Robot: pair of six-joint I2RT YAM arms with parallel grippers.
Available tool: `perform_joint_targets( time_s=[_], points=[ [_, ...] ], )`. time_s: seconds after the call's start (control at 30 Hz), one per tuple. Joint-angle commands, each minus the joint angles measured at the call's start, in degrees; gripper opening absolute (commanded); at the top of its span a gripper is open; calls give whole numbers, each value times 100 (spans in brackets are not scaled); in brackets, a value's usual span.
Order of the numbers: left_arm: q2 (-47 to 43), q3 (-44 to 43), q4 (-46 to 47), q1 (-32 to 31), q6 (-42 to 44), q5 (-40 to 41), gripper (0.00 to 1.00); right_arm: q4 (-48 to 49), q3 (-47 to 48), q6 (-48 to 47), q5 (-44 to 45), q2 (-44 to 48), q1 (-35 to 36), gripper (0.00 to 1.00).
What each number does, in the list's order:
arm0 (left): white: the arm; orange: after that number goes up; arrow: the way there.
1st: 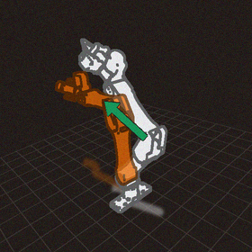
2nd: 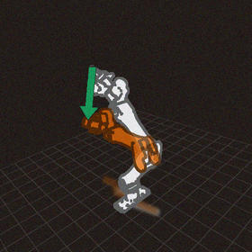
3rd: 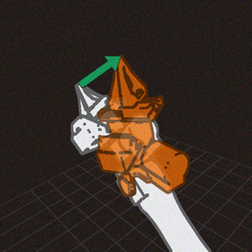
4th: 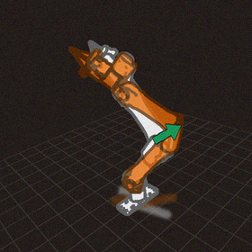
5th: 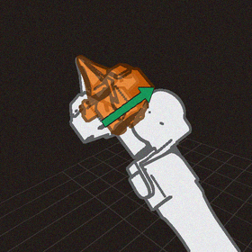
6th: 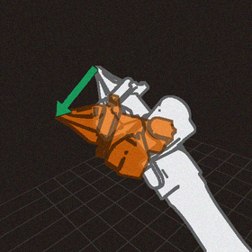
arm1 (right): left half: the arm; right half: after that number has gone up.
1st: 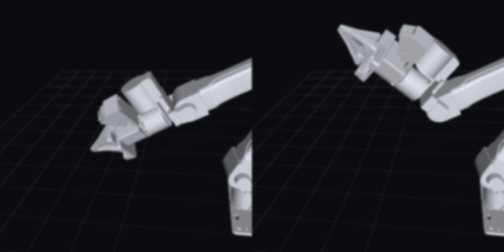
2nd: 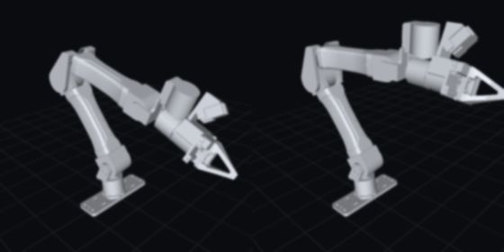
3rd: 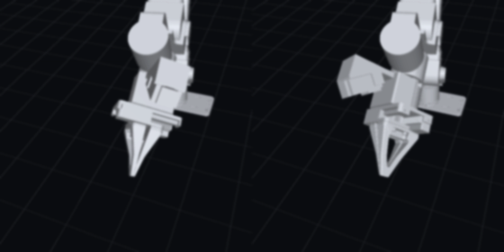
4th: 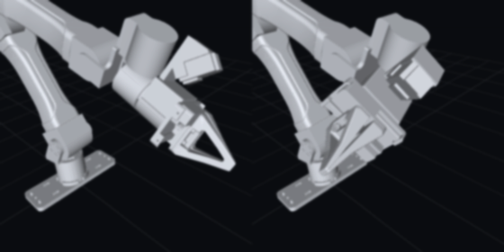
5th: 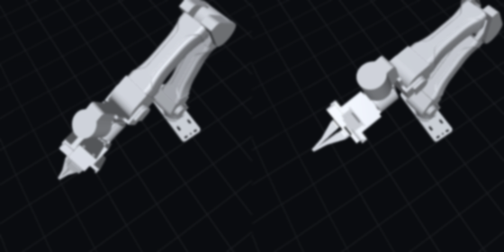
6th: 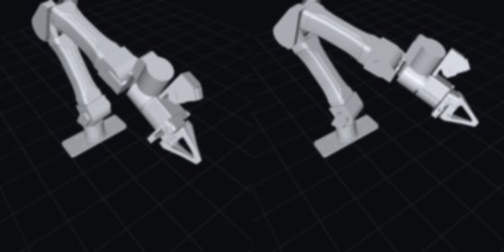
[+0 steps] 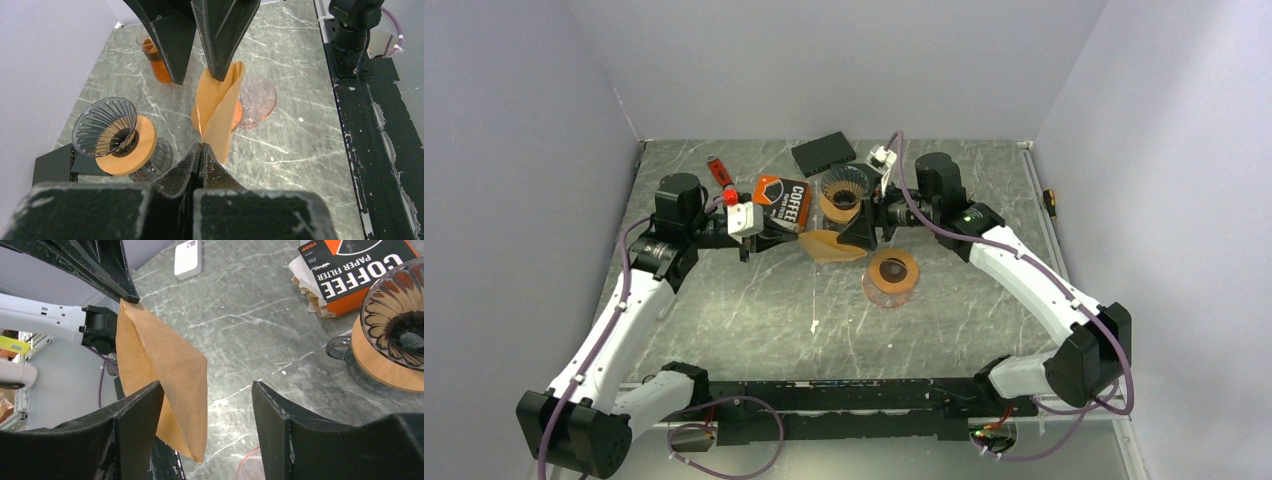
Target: Place the coffee filter in the dripper
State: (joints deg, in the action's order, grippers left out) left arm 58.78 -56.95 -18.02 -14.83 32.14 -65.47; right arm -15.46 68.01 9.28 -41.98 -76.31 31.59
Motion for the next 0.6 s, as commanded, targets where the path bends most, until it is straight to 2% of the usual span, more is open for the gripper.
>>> perform_joint_targets(
  time_s=[0.0, 0.1, 0.23, 0.33, 0.37, 0.43, 0.47, 0.5, 0.53, 0.57],
  points=[
    [-32, 45, 281, -29, -104, -173, 0, 157, 320, -165, -175, -77, 100, 59],
    [-9, 8, 276, -28, -131, -167, 0, 142, 342, -217, -396, -116, 108, 44],
    [18, 31, 461, -29, -307, -216, 0, 157, 328, -272, -634, -102, 144, 28],
    [34, 36, 554, -29, -391, -115, 0, 134, 327, -286, -600, -38, 143, 4],
    [44, 35, 567, -37, -430, -59, 8, 125, 323, -286, -548, -15, 144, 0],
    [54, 26, 543, -29, -533, -3, 44, 137, 315, -242, -406, 25, 140, 0],
    [54, 32, 542, -32, -541, -11, 65, 99, 329, -216, -285, 35, 138, 0],
    [48, 53, 593, -32, -570, 0, 81, 58, 354, -195, -149, 32, 137, 0],
    [39, 101, 692, -37, -658, 60, 88, 33, 372, -172, -25, 29, 132, 0],
    [37, 152, 822, -30, -764, 161, 91, -8, 390, -141, 135, 22, 129, 0]
  ],
)
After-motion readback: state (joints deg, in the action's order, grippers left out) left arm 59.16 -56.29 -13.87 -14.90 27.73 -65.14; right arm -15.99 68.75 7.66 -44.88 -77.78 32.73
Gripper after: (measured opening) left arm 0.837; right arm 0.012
